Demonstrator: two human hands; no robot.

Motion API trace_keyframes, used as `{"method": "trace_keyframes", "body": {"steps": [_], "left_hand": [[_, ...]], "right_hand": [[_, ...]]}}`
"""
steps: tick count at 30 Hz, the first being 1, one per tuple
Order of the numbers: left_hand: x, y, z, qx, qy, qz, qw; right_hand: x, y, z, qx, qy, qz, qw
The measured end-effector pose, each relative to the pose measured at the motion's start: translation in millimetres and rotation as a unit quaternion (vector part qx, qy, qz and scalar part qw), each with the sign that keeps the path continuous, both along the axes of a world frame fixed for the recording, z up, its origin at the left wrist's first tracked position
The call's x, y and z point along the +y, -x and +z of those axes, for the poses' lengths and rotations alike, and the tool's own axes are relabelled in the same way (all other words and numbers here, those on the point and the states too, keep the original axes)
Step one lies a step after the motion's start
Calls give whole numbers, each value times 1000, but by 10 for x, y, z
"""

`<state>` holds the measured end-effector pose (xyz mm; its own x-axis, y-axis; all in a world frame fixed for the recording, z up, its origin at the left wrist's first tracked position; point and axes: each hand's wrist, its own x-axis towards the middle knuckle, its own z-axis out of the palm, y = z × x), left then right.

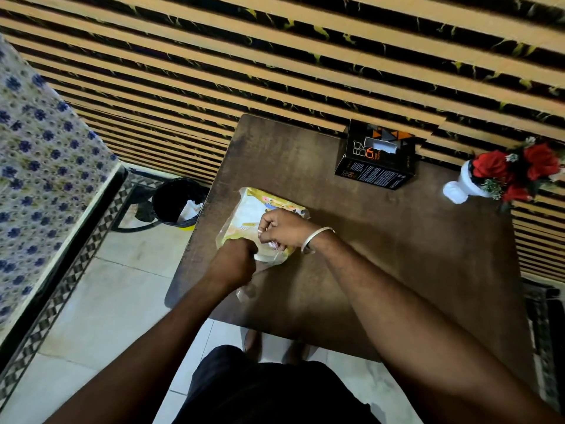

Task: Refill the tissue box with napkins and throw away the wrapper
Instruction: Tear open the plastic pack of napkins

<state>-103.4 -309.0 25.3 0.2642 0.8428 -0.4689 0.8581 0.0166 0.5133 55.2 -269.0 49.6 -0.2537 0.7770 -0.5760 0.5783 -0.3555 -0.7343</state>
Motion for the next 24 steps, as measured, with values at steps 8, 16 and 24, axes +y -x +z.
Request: {"method": "trace_keyframes", "body": {"steps": [8,16,24], "left_hand": [[-149,70,-223,-189,204,321,905],[-138,-3,-292,-231,63,373,897],[-165,-71,-383,-358,278,531,716]], "right_hand": [[-28,28,122,28,42,15,999],[-88,87,82,35,81,48,995],[-41,183,120,64,108,87,988]]}}
